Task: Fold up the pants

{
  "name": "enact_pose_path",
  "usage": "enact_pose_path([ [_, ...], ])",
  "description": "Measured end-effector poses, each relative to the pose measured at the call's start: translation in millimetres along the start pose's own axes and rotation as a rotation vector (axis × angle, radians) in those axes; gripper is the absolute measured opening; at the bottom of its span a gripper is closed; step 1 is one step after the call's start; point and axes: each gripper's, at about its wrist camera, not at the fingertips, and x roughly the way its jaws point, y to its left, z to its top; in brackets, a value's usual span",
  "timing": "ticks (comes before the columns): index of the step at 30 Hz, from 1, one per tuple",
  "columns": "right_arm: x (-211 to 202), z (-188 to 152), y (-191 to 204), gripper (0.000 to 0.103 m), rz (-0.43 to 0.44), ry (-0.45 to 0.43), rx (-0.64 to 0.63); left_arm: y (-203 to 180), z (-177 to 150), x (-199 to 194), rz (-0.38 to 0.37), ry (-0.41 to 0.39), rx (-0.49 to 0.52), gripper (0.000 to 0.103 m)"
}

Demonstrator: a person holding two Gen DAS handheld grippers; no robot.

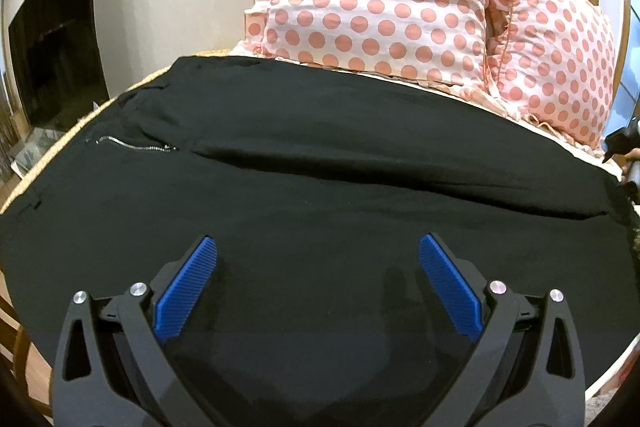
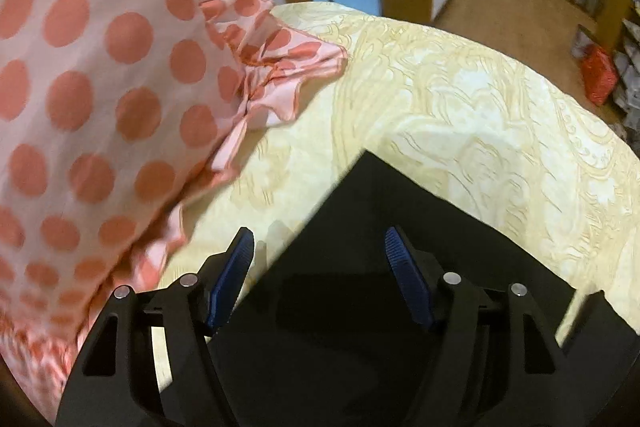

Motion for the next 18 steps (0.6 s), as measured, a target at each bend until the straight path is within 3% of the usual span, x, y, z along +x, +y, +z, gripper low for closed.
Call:
enact_pose_path([
  [2,4,-1,7,0.063,-0.064,-0.013,-0.031,4,0,1,-0.016,0.013,-0.023,0.101],
  [4,3,-6,8,0.045,-0.117,-0.038,-0.062,6,1,2,-0.028,0.02,-0.036,0.101],
  [7,-3,-14,-9,0.027,-0.054,-0.078,-0.054,6,0,1,-0.034,0.015,-0.037,0.101],
  [10,-7,-15,-39,0.015,0.104,-0.078,0.015,4,1,0,-0.031,0.006,-0.028,0.101],
  [13,-10,-16,-67,0.01,0.266,-0.063,0.085,3,1,-2,-0.032,-0.001,-0.024,0.101],
  [18,-59,-36,-105,0.008,0.502,-0.174,0.088,3,0,-5,-0.031,-0.012,-0.023,0.101],
])
